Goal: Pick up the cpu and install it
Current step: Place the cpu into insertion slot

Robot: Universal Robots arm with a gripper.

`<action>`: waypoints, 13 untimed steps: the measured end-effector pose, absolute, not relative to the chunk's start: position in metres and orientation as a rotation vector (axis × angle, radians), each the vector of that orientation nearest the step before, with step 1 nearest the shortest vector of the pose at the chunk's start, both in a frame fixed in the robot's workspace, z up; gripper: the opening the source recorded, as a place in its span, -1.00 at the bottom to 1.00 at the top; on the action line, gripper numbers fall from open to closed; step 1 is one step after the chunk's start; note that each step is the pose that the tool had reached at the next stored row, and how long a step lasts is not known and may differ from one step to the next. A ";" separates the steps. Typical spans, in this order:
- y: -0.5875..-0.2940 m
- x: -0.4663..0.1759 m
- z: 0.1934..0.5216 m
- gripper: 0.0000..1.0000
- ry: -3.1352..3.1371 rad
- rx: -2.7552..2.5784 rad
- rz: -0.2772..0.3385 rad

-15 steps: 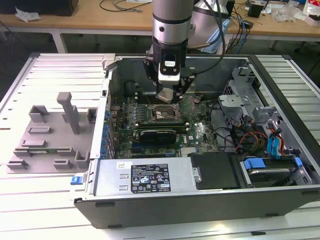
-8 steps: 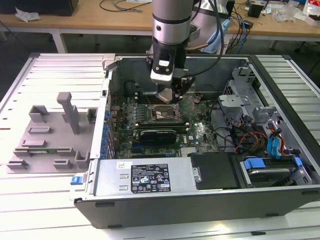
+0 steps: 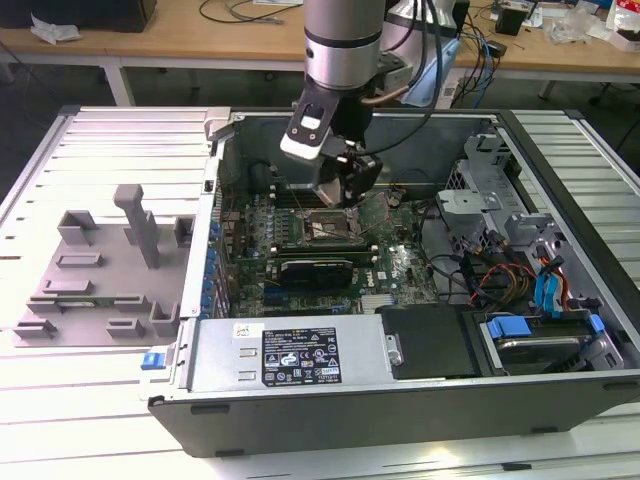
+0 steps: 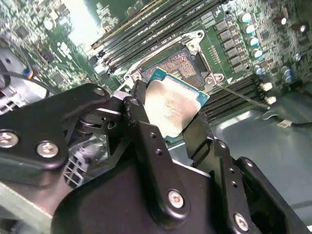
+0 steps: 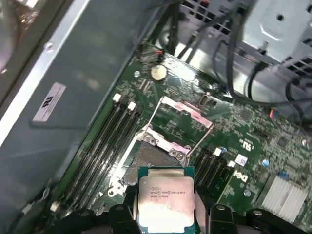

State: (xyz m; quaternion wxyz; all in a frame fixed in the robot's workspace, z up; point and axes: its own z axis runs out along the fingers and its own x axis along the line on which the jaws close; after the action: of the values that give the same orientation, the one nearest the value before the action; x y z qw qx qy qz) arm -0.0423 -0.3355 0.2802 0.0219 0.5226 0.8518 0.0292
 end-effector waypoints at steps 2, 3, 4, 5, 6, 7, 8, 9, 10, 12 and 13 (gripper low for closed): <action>-0.335 -0.042 0.280 0.09 2.600 1.680 0.089; -0.335 -0.042 0.280 0.09 2.577 1.713 0.088; -0.335 -0.042 0.280 0.09 2.559 1.739 0.087; -0.335 -0.042 0.280 0.09 2.532 1.777 0.086; -0.335 -0.042 0.280 0.09 2.503 1.816 0.085; -0.335 -0.042 0.280 0.09 2.475 1.853 0.084; -0.335 -0.042 0.280 0.09 2.450 1.885 0.083; -0.335 -0.042 0.279 0.09 2.424 1.916 0.082; -0.335 -0.042 0.279 0.09 2.371 1.979 0.080; -0.335 -0.042 0.279 0.09 2.303 2.056 0.077; -0.335 -0.042 0.279 0.09 2.259 2.103 0.075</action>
State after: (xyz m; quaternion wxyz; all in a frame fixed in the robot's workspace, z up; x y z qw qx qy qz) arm -0.0423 -0.3355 0.2787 0.0272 0.6809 0.7315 0.0243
